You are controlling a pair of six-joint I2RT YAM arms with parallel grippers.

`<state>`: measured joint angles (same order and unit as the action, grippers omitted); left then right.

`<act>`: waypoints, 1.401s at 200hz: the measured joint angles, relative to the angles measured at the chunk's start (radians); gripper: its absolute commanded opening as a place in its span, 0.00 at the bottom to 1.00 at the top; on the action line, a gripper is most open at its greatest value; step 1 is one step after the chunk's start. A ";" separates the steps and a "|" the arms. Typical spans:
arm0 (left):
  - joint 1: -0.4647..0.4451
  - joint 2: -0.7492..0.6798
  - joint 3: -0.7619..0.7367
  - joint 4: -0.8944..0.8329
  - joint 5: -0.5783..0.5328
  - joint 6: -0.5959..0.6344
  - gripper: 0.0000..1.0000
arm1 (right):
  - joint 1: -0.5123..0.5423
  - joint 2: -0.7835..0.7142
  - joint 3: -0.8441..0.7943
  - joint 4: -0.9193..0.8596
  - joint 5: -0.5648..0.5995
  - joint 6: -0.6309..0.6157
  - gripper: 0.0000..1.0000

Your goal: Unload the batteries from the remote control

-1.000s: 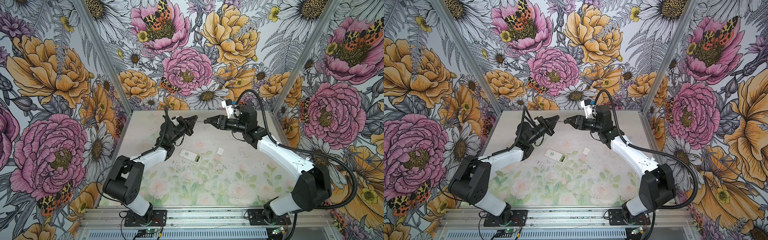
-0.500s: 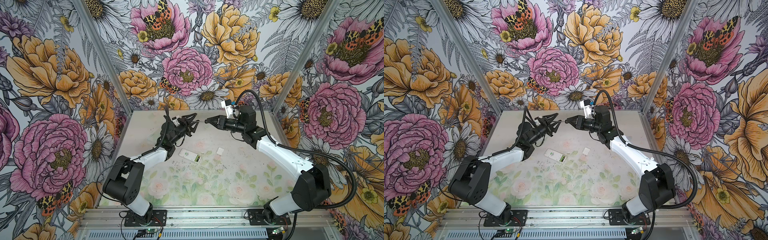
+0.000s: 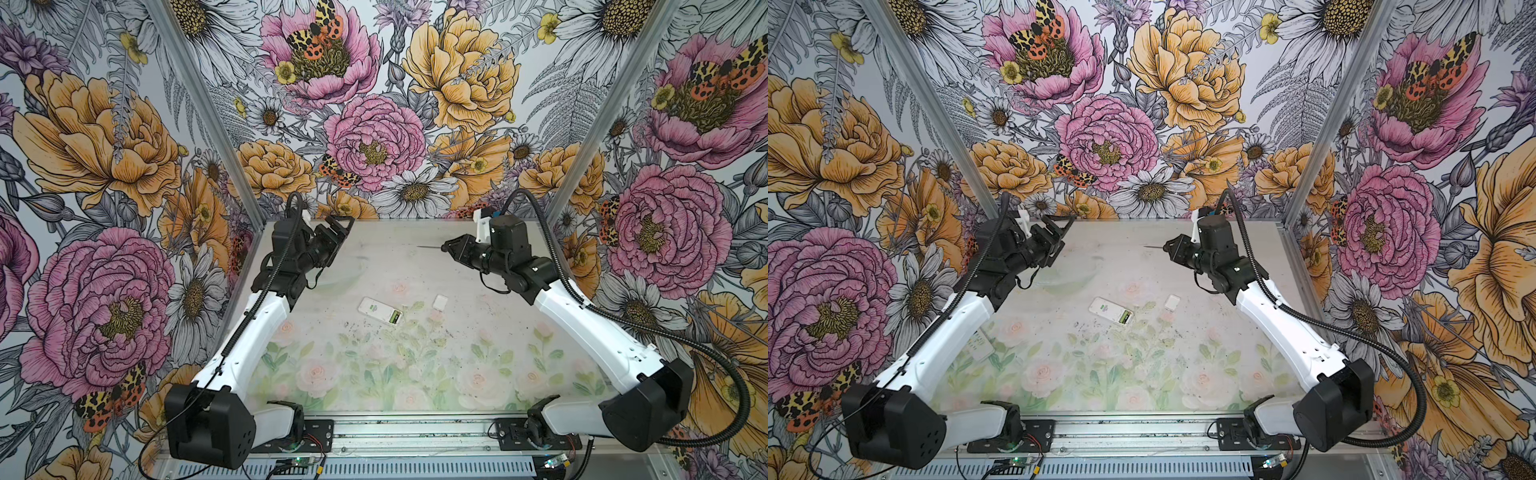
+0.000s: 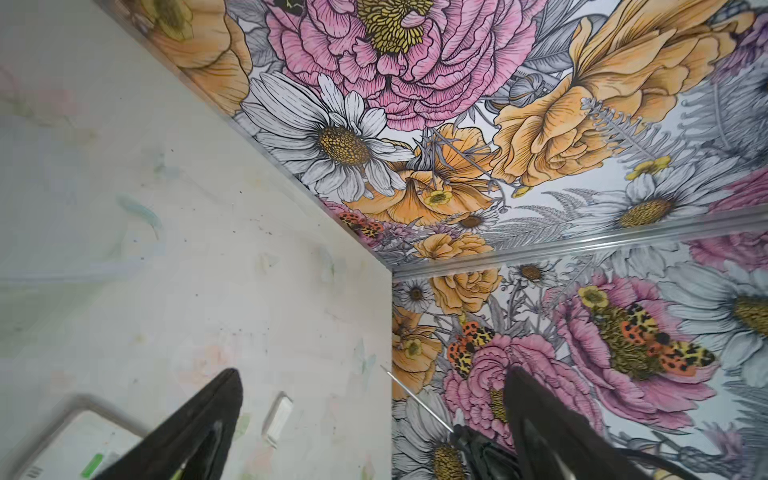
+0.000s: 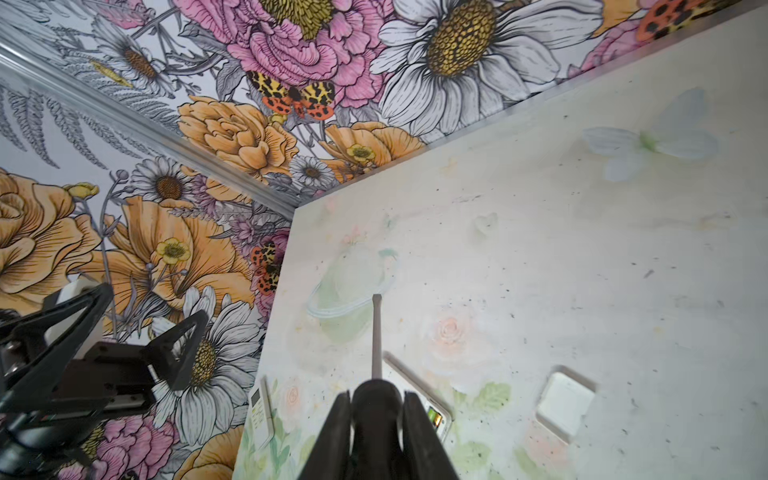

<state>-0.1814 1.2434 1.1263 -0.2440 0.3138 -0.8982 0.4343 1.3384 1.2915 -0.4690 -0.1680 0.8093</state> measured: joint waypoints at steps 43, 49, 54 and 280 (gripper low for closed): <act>-0.150 0.004 0.015 -0.247 -0.177 0.528 0.99 | 0.034 -0.008 0.000 -0.128 0.151 0.021 0.00; -0.187 0.010 0.010 -0.269 -0.206 0.603 0.99 | 0.039 -0.008 0.000 -0.142 0.167 0.021 0.00; -0.215 0.014 0.002 -0.283 -0.228 0.658 0.99 | 0.042 -0.007 0.000 -0.155 0.179 0.021 0.00; -0.594 0.473 -0.236 0.101 -0.632 1.448 0.99 | -0.003 -0.035 -0.040 -0.216 0.224 -0.017 0.00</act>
<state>-0.7753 1.7168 0.8906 -0.1432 -0.3187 0.5495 0.4316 1.3029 1.2510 -0.6853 0.0555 0.7925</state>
